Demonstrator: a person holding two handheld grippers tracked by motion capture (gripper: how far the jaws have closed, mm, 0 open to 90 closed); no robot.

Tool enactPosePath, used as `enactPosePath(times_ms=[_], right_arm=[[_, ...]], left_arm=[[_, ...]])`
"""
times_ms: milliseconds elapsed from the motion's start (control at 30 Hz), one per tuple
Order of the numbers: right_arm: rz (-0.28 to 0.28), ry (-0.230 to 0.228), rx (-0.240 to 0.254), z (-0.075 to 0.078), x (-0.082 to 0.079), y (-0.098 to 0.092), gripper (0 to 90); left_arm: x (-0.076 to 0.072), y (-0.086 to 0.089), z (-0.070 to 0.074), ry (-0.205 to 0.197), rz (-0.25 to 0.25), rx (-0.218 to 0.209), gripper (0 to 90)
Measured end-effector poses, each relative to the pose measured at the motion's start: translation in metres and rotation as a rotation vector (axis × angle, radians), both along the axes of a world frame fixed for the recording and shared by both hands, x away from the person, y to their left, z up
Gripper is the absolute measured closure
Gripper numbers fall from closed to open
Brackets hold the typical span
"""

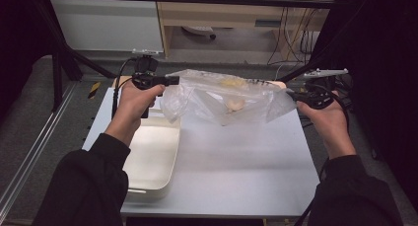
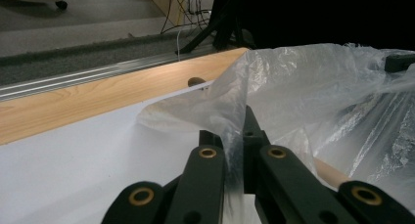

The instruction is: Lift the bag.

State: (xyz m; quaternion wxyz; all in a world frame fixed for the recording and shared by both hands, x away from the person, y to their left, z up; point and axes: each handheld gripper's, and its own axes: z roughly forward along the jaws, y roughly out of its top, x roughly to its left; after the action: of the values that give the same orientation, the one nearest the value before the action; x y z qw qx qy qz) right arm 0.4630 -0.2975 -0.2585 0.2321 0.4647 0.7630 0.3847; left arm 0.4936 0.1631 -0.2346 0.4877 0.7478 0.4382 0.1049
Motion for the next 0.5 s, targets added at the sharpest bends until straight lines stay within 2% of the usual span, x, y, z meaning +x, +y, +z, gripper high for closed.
enactPosePath(times_ms=[267,500], right_arm=[[-0.012,-0.015,-0.002,0.007,0.005,0.000,90.0],[-0.029,-0.034,-0.007,0.014,0.009,-0.001,90.0]], left_arm=[[-0.001,0.001,0.005,-0.021,0.012,0.006,90.0],[-0.001,0.001,0.009,-0.046,0.025,-0.017,90.0]])
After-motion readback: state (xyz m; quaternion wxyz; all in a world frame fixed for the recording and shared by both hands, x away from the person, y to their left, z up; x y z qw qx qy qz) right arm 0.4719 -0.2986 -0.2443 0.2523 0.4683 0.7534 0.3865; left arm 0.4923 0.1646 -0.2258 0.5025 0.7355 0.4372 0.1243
